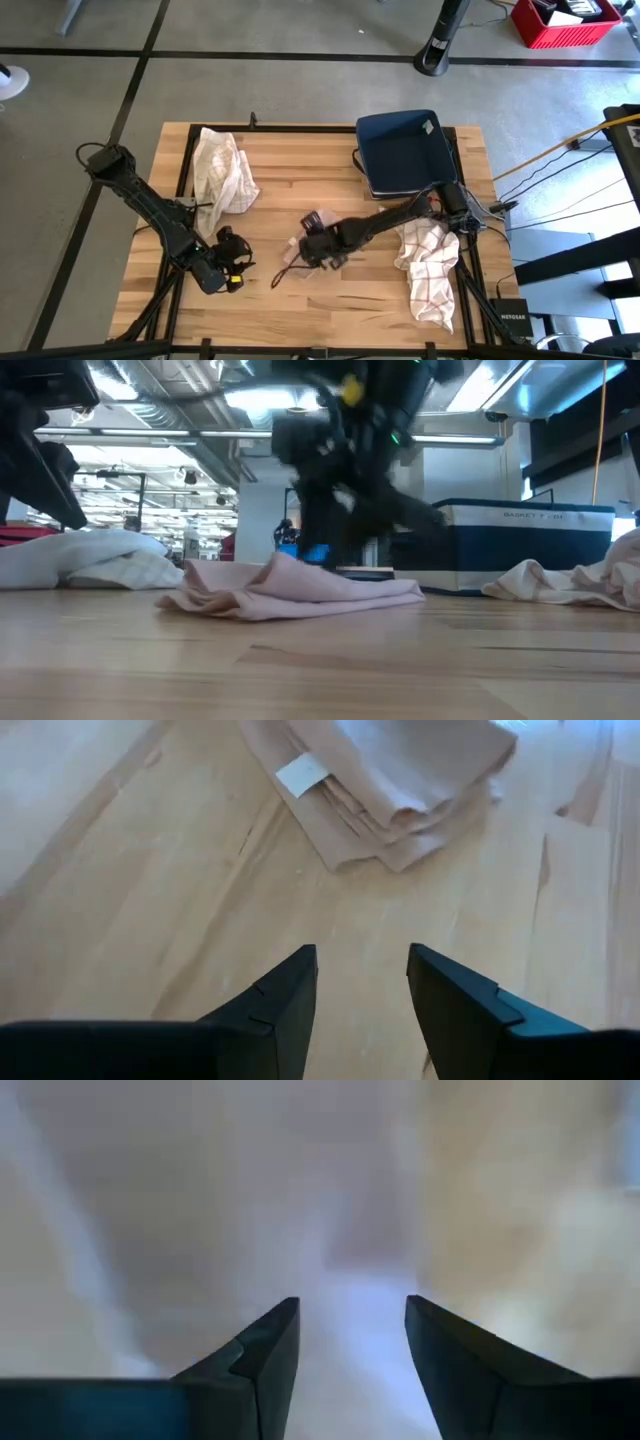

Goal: Fold towel
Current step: Move the pink towel to the top

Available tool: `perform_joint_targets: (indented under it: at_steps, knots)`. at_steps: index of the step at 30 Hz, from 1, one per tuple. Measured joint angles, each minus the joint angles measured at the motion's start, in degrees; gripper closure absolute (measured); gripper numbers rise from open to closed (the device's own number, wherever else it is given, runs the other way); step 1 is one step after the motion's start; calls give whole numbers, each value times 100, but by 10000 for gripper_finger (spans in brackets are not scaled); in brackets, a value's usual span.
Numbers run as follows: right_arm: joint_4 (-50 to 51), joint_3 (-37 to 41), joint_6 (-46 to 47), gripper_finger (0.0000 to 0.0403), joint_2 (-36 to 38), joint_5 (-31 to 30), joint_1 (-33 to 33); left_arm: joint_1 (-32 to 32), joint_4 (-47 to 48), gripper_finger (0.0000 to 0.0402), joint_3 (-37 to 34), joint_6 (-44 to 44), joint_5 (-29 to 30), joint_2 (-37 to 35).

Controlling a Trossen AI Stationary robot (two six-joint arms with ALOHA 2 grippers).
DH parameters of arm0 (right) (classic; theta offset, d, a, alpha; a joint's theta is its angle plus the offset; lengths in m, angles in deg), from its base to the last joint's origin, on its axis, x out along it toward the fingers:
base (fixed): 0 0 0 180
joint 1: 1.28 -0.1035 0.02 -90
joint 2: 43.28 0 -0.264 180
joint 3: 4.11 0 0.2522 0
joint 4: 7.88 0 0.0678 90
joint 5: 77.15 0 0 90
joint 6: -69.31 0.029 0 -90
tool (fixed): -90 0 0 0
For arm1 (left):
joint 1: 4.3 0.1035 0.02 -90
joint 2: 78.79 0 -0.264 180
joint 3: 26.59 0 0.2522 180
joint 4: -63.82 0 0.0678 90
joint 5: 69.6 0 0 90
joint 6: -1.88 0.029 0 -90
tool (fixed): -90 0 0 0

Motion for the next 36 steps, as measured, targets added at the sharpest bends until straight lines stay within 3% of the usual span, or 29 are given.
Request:
perform_joint_targets:
  at_steps: [3, 7, 9, 13, 18, 22, 26, 33, 36]
  knots:
    - [514, -602, 189, 217, 127, -361, 137, 155, 26, 251, 0, 468, 2, -21]
    - [906, -1049, 2613, 217, 305, 840, 369, 499, 204, 251, 2, 1193, 22, -195]
    - [883, -953, 4084, 217, 346, 1402, 431, 689, 399, 251, 2, 1402, 111, -262]
    - [611, -431, 6012, 217, 241, 1551, 315, 985, 627, 251, 2, 1432, 422, -297]
    - [-261, 195, 7212, 217, 175, 1264, 97, 1243, 702, 251, 2, 1560, 429, -297]
    - [-468, 518, 7108, 217, 13, 827, 124, 1391, 665, 251, 2, 1724, 431, -297]
    - [-709, 685, 6328, 217, -158, 740, 326, 1443, 653, 251, 2, 1724, 440, -297]
    - [-1341, 687, 4256, 217, -279, 703, 1084, 1423, 649, 251, -1, 1628, 387, -299]
    - [-1545, 692, 3363, 217, -287, 960, 1554, 1375, 640, 251, 0, 1525, 357, -299]
